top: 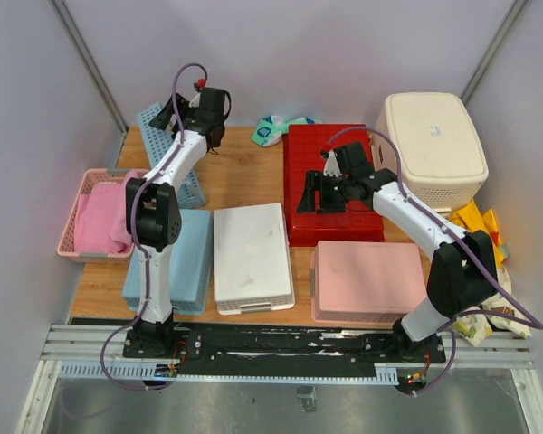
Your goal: Turn the large container upside down
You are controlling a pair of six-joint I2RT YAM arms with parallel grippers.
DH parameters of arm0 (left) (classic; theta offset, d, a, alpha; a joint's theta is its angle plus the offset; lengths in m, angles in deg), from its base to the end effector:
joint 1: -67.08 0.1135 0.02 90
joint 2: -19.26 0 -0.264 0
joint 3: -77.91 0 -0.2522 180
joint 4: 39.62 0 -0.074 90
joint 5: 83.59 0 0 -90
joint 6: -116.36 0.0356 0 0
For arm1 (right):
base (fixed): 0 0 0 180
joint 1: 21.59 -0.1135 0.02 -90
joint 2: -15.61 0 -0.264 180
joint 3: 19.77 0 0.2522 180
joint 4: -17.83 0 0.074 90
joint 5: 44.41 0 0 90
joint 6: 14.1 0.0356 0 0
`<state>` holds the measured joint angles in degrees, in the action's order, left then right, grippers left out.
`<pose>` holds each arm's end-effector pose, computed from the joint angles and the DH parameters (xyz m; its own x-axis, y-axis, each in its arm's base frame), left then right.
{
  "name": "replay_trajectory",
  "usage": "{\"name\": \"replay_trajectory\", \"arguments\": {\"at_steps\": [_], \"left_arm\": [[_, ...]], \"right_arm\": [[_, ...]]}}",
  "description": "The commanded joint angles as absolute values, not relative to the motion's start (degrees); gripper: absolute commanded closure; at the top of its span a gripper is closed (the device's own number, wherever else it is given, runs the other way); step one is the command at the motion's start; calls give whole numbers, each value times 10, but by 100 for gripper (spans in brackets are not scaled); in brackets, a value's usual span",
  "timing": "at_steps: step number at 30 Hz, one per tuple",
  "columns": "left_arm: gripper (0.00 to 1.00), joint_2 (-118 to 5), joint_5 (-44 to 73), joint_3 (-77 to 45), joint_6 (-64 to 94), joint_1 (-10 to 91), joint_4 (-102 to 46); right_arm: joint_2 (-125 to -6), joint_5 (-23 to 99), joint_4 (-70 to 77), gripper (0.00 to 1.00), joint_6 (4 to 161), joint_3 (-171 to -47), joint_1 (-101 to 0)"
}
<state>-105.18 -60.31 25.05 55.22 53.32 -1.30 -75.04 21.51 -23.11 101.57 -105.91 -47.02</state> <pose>0.4864 -0.0855 0.2918 -0.8001 0.3923 -0.4537 -0.2798 0.4249 0.8609 0.3091 0.1630 0.2818 -0.8619 0.0281 -0.5063 -0.3075 0.7649 0.5660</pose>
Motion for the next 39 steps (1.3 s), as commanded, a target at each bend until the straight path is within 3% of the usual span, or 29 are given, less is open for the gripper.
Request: {"name": "replay_trajectory", "arguments": {"at_steps": [1, 8, 14, 21, 29, 39], "left_arm": [[12, -1048, -556, 323, 468, 523, 35], [10, -1040, -414, 385, 346, 523, 125], [3, -1023, -388, 422, 296, 523, 129], [1, -928, -277, 426, 195, 542, 145], [1, -755, 17, 196, 36, 716, 123], [1, -669, 221, -7, 10, 848, 23]], "right_arm": [[-749, 206, -227, 32, 1016, -1061, -463], [-746, 204, -228, 32, 1016, -1060, -461], [-734, 206, -227, 32, 1015, -1054, -461], [-732, 188, -195, 33, 1037, -1080, -473], [-840, 197, -130, 33, 1067, -1247, -569], [-1066, 205, -100, 30, 1105, -1557, -649]]}}
